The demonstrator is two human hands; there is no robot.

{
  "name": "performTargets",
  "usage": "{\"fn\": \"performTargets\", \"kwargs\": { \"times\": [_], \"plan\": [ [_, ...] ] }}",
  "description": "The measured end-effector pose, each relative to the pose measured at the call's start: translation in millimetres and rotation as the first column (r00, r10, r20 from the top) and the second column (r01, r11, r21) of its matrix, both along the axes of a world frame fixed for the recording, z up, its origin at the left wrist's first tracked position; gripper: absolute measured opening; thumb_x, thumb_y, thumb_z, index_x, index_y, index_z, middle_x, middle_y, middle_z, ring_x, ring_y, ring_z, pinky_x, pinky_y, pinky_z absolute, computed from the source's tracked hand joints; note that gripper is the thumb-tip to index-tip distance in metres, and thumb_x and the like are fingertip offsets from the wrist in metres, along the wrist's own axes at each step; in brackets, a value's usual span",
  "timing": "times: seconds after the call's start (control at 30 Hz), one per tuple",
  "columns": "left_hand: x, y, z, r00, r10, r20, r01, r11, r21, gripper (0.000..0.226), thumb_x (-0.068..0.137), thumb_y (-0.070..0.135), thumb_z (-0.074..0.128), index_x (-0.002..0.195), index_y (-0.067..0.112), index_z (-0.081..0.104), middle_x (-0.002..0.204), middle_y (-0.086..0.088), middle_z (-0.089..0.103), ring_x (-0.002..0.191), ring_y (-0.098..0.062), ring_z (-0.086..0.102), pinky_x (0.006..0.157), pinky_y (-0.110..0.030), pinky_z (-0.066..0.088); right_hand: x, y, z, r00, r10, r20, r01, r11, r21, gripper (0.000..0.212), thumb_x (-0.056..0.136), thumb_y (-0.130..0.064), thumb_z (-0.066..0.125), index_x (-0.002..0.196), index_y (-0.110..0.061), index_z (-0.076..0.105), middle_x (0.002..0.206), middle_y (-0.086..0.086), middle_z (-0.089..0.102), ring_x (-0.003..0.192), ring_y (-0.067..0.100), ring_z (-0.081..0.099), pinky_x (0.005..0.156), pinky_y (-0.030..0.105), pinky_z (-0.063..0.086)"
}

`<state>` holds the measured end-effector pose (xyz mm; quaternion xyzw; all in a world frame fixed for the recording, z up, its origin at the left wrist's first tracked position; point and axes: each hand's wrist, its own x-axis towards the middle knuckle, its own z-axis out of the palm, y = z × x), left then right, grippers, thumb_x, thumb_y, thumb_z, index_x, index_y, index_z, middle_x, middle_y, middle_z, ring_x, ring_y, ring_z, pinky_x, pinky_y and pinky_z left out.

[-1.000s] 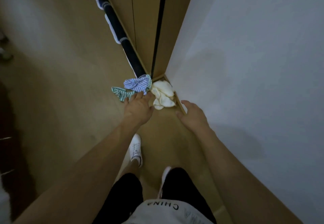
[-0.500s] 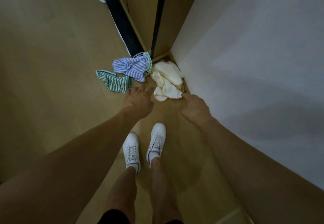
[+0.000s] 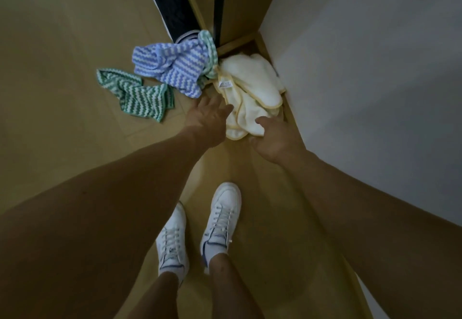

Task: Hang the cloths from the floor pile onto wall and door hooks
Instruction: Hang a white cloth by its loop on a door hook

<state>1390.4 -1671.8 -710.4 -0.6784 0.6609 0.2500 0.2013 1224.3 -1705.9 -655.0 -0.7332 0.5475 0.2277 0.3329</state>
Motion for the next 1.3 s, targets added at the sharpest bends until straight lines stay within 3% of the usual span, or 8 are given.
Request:
{"fn": "performTargets", "kwargs": {
  "times": [0.23,0.33,0.4,0.67,0.9,1.0,1.13,1.3],
  "plan": [
    [-2.4,-52.6,-59.0,0.887,-0.408,0.216,0.419,0.908,-0.002,0.05,0.099,0.043,0.035,0.148,0.034,0.033,0.163,0.003,-0.01,0.148,-0.029,-0.015,0.117,-0.057,-0.006,-10.9,-3.9,-39.5,0.997,-0.047,0.056,0.047,0.999,0.003,0.053,0.091,-0.037,0.057,0.139,-0.019,0.046,0.137,0.01,0.048,0.128,0.027,0.043,0.102,0.042,0.041],
    [-2.8,-63.6,-71.8,0.798,-0.552,0.242,0.541,0.833,0.116,0.057,0.098,0.039,0.037,0.153,0.03,0.022,0.163,0.005,-0.003,0.149,-0.028,-0.012,0.117,-0.059,-0.003,-13.3,-4.7,-46.0,0.994,-0.075,0.081,0.074,0.997,0.008,0.054,0.09,-0.037,0.058,0.14,-0.022,0.044,0.138,0.008,0.047,0.13,0.026,0.042,0.104,0.041,0.04],
    [-1.6,-63.6,-71.2,0.805,-0.556,0.209,0.546,0.831,0.105,0.06,0.097,0.034,0.039,0.154,0.025,0.02,0.163,0.005,0.008,0.15,-0.025,-0.004,0.118,-0.059,0.0,-14.3,-5.0,-46.0,0.991,-0.102,0.09,0.101,0.995,0.019,0.056,0.09,-0.038,0.059,0.142,-0.023,0.042,0.141,0.006,0.045,0.132,0.025,0.04,0.105,0.039,0.039],
    [9.4,-51.5,2.0,0.916,-0.354,-0.191,0.345,0.935,-0.078,0.055,0.092,0.016,0.05,0.146,0.014,0.037,0.153,-0.001,0.03,0.145,-0.014,0.022,0.12,-0.045,0.0,-3.2,-12.3,-3.5,0.951,-0.288,0.116,0.276,0.955,0.11,0.062,0.091,-0.038,0.06,0.146,-0.021,0.036,0.147,0.005,0.04,0.132,0.024,0.041,0.106,0.036,0.037],
    [11.6,-49.5,98.3,0.798,-0.23,-0.558,0.172,0.973,-0.155,0.047,0.092,0.016,0.06,0.137,0.006,0.051,0.142,-0.009,0.043,0.126,-0.024,0.048,0.112,-0.042,0.029,15.0,-11.9,50.7,0.849,-0.436,0.298,0.454,0.891,0.013,0.053,0.088,-0.03,0.065,0.137,-0.021,0.047,0.132,0.002,0.056,0.122,0.02,0.052,0.095,0.026,0.039],
    [15.0,-45.0,147.9,0.74,-0.22,-0.636,0.113,0.972,-0.205,0.04,0.091,0.013,0.062,0.129,0.002,0.057,0.133,-0.013,0.05,0.117,-0.025,0.053,0.1,-0.038,0.04,22.9,-8.5,84.5,0.812,-0.409,0.416,0.493,0.862,-0.114,0.031,0.086,-0.026,0.068,0.115,-0.016,0.061,0.107,0.0,0.067,0.101,0.017,0.061,0.079,0.022,0.042],
    [18.5,-39.7,224.6,0.703,-0.237,-0.67,0.055,0.958,-0.281,0.032,0.086,0.004,0.064,0.118,0.003,0.065,0.124,-0.013,0.056,0.111,-0.024,0.056,0.096,-0.037,0.043,29.3,-7.6,150.1,0.774,-0.351,0.526,0.525,0.821,-0.224,0.01,0.086,-0.025,0.067,0.085,-0.016,0.063,0.074,-0.006,0.061,0.072,0.012,0.058,0.064,0.022,0.043],
    [27.7,-35.2,334.6,0.704,-0.232,-0.672,-0.055,0.925,-0.377,0.016,0.086,0.01,0.068,0.101,0.008,0.074,0.104,-0.006,0.065,0.091,-0.015,0.062,0.081,-0.024,0.047,32.8,-5.5,261.0,0.762,-0.286,0.581,0.489,0.842,-0.227,0.005,0.083,-0.019,0.068,0.084,-0.014,0.068,0.073,-0.003,0.065,0.068,0.013,0.059,0.064,0.026,0.049]
  ]
}}
